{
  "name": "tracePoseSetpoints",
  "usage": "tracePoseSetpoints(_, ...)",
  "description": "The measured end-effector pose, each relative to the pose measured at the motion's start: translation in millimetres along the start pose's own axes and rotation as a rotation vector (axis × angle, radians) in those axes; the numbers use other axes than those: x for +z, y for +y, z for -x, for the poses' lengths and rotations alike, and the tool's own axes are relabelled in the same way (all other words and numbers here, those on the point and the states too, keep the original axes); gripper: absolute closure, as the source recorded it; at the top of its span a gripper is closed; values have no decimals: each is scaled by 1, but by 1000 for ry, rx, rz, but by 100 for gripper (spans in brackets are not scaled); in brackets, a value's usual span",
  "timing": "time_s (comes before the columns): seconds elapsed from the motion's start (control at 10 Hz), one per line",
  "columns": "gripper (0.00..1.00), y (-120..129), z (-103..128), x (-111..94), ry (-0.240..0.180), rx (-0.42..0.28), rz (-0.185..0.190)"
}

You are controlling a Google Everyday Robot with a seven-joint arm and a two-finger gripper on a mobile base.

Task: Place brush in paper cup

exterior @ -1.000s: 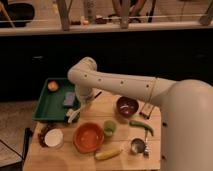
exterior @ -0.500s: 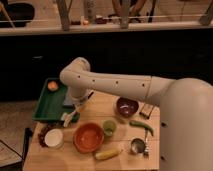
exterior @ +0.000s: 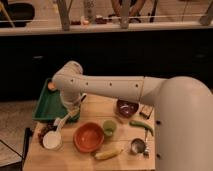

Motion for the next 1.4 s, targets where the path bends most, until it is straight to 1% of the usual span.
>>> tracePoseSetpoints(0.2, 96, -3, 17, 4, -15, -34, -5)
tracePoseSetpoints(0.6, 96, -1, 37, 11, -41, -84, -4)
tracePoseSetpoints(0.7, 96, -3, 47, 13, -49, -106, -5)
tracePoseSetpoints(0.8, 96, -4, 56, 15, -54, -124, -6)
tracePoseSetpoints(0.9, 96, -6, 60, 15, -50, -121, -10)
tracePoseSetpoints(1.2, 96, -13, 48, 10, -43, -91, -30)
tracePoseSetpoints(1.4, 96, -19, 49, 9, -49, -88, -38)
